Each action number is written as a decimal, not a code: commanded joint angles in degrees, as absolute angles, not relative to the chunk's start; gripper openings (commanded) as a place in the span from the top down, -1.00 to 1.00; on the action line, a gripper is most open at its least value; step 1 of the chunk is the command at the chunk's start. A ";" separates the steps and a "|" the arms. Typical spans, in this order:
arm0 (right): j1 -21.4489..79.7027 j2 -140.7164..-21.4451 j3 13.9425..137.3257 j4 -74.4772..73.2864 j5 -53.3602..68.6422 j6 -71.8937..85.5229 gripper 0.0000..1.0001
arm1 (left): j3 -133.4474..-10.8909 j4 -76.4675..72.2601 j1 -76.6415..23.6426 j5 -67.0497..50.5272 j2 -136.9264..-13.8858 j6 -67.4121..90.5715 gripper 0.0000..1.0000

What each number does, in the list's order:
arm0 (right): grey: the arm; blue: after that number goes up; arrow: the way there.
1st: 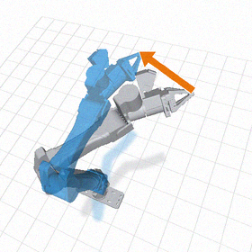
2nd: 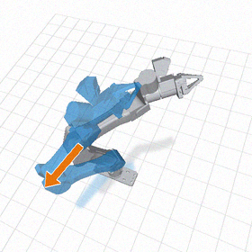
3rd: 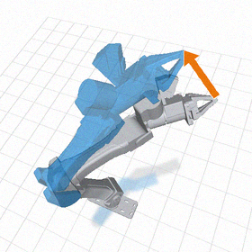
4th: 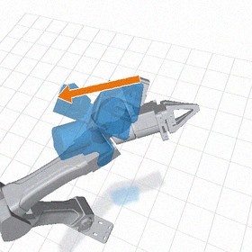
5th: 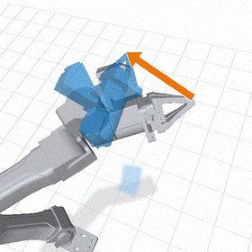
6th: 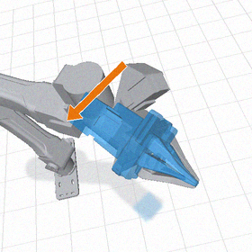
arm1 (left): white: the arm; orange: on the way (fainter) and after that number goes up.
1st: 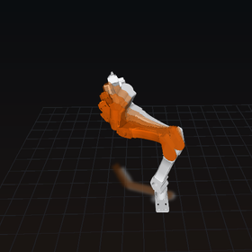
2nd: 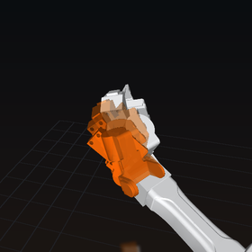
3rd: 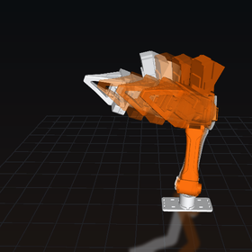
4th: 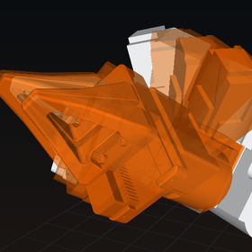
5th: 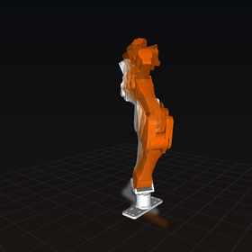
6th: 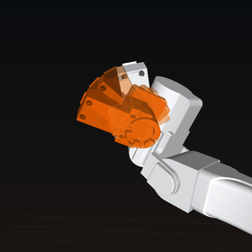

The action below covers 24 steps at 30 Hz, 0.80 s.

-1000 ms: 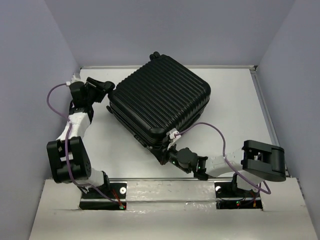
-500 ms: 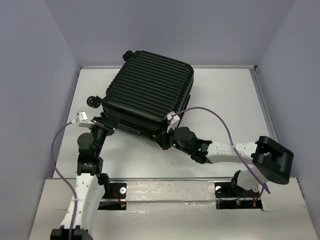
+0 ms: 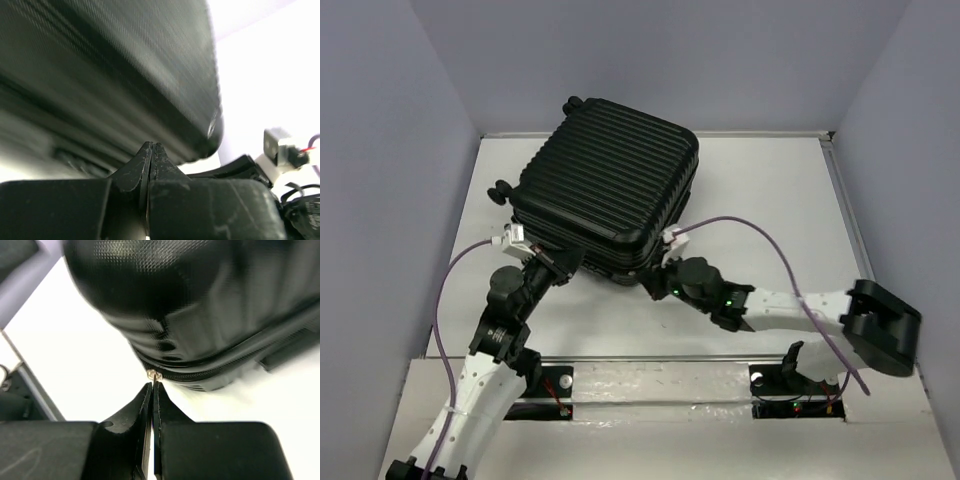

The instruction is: Pack the luggage

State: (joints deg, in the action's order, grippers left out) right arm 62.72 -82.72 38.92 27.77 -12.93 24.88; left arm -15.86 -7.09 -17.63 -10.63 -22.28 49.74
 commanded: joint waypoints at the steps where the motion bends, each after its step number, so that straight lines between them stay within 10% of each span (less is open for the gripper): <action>1: 60.73 -64.72 30.95 24.10 -17.14 26.63 0.86 | -23.11 -12.38 -17.93 -15.54 -29.25 46.58 0.88; 6: 60.21 -51.95 26.54 14.44 -14.61 29.18 0.86 | -33.19 -7.94 -20.48 -13.20 -34.71 40.21 0.72; 8: 60.21 -52.73 26.46 13.80 -10.84 29.70 0.86 | -42.48 0.39 -20.22 -8.62 -38.91 36.14 0.01; 11: 60.21 -55.01 26.89 14.15 -7.83 30.76 0.86 | -50.33 6.93 -18.38 -7.38 -44.11 31.47 -0.53; 24: 60.21 -53.96 23.73 16.44 -9.23 31.29 0.86 | -43.70 6.51 13.26 -25.39 -48.17 30.93 -0.85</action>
